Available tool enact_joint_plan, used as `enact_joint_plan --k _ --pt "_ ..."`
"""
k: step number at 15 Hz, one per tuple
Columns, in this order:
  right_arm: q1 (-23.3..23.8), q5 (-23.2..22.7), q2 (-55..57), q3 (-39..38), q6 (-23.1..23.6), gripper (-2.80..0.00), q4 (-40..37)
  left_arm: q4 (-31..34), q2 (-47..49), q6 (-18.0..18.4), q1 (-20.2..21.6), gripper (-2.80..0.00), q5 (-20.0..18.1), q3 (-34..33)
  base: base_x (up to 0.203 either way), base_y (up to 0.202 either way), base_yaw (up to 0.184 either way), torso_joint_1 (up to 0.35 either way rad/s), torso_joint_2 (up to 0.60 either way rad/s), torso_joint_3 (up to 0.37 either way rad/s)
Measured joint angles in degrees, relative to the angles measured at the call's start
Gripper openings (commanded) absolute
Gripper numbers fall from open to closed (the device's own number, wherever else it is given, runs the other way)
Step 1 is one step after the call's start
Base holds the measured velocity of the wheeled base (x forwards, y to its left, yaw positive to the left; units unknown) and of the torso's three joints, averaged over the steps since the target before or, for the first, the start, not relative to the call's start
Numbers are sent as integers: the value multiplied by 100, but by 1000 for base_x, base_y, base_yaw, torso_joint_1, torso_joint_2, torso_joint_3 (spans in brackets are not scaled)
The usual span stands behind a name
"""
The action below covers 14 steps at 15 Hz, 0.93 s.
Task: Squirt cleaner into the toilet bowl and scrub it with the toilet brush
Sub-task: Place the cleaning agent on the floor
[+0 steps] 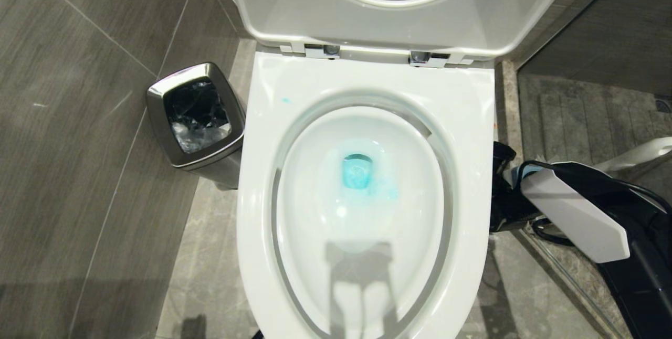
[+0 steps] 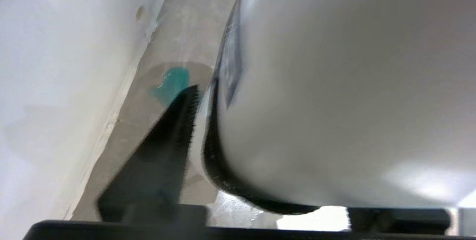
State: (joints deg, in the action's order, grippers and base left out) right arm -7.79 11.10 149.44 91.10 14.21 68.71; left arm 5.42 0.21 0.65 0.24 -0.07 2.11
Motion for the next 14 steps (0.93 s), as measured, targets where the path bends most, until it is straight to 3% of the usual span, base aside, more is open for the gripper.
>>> enact_joint_plan --k 6,14 --pt "-6 -1 -181 -140 0 0 -27 0 0 21 -2 -280 -7 0 0 0 0 0 0 0" --pt "-88 -30 -918 -1192 -39 0 9 -6 0 8 0 -280 -17 -5 0 0 0 0 0 0"
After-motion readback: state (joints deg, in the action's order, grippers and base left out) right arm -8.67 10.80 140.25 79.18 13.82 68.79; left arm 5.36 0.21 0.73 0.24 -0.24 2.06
